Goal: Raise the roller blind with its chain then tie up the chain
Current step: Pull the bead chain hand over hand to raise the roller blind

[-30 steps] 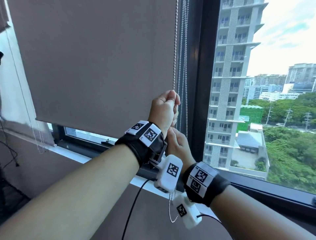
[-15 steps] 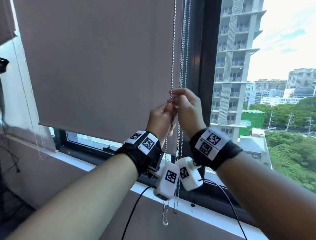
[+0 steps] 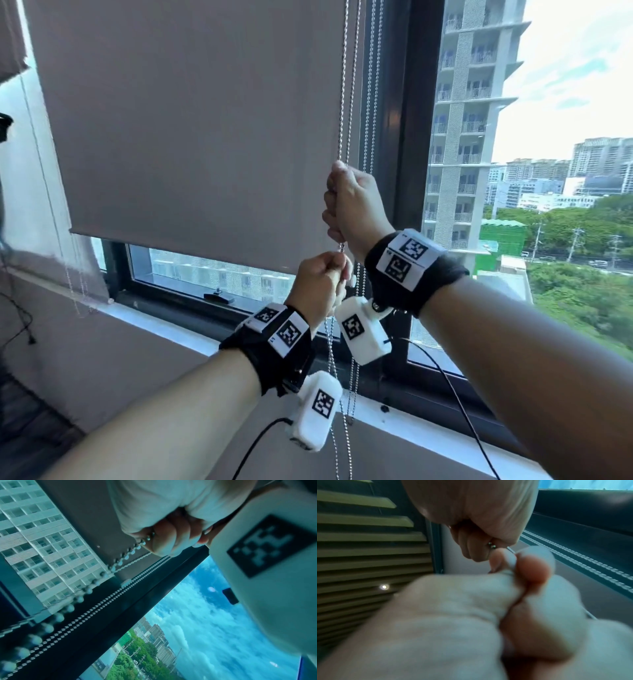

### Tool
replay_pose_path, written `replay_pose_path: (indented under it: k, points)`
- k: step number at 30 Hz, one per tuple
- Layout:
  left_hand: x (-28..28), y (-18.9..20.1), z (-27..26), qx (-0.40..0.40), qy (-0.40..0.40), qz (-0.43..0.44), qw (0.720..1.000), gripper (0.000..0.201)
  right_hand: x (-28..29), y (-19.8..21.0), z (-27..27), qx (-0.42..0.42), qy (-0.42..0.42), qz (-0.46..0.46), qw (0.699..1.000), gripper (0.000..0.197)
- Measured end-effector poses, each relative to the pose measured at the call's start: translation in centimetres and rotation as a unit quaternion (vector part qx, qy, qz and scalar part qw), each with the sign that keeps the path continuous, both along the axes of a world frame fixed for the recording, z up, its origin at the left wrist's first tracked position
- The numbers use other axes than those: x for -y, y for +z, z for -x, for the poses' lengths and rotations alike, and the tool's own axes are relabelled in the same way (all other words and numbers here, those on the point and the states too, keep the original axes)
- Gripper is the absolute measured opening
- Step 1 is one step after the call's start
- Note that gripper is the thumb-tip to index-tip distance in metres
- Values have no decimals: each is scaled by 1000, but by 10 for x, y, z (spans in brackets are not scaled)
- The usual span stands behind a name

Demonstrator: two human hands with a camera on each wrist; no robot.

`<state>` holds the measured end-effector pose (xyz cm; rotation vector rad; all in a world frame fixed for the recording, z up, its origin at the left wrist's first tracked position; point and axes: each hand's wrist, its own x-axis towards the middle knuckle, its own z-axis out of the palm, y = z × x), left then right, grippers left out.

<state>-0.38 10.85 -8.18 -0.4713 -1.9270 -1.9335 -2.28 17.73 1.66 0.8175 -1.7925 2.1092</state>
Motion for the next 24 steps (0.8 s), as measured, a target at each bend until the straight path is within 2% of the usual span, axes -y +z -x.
replay_pose_path:
  k: [5,9,12,15,18,20,24]
  points:
    - [11,-26,-3,62,-5,45,997,41,2,-39,5,-37,-18,-22,999,38]
    - [18,-26,-5,64,-23,47,997,47,-2,-48,5,-45,-13,-6,999,43]
    - [25,-16,-1,46,-18,22,999,36,-5,-54,12,-65,-26,-5,998,44]
    - [30,-2,6,16,-4,16,1000,42,-7,-67,18,-87,-60,-26,994,42]
    - [28,18,6,-16,1,11,1000,42,-12,-81,13,-87,-17,-15,996,41]
    - [24,33,4,-32,0,-2,999,40,-14,-91,9,-83,-24,-26,996,41]
    - [8,61,-3,-15,-68,-64,996,47,-14,-111,6,-51,-23,-14,998,38]
